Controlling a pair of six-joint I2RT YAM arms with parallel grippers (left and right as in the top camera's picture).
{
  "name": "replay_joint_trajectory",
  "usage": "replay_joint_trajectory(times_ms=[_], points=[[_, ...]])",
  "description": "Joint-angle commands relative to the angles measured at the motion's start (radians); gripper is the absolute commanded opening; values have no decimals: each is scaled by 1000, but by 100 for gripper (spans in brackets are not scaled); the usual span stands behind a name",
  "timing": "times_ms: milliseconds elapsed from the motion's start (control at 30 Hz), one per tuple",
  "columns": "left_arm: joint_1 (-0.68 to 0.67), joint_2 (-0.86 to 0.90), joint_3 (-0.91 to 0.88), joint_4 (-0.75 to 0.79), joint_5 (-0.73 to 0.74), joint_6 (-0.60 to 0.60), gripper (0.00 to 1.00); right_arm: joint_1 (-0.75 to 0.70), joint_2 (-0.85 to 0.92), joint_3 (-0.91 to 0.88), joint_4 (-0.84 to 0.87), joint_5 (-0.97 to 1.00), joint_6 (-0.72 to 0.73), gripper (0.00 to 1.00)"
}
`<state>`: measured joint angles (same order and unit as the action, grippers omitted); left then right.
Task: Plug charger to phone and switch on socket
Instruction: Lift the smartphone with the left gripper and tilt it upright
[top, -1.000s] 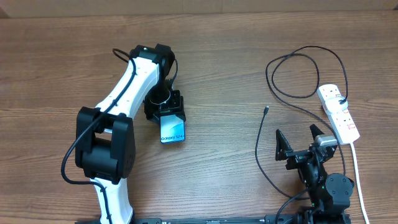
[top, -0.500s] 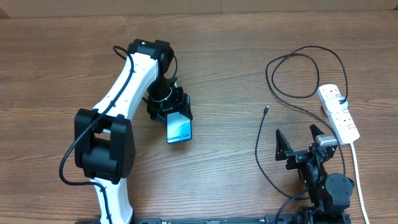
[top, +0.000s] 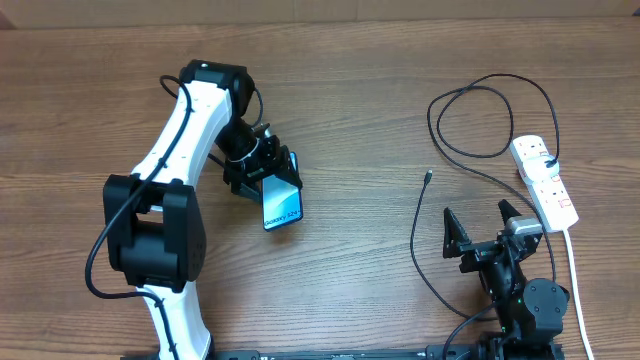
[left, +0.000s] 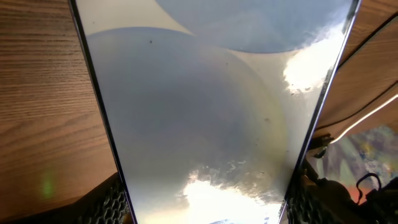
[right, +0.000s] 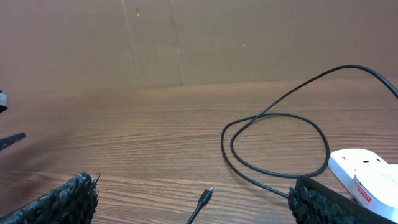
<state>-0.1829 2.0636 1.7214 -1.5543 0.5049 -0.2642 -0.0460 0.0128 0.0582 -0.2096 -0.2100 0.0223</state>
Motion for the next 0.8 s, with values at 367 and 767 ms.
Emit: replay_joint_trajectory(times_ms=[367, 767], points=[[13, 5, 29, -77, 128, 93, 49, 0, -10, 10, -6, 0, -5, 100], [13, 5, 29, -102, 151, 122, 48, 0, -10, 10, -6, 0, -5, 100]])
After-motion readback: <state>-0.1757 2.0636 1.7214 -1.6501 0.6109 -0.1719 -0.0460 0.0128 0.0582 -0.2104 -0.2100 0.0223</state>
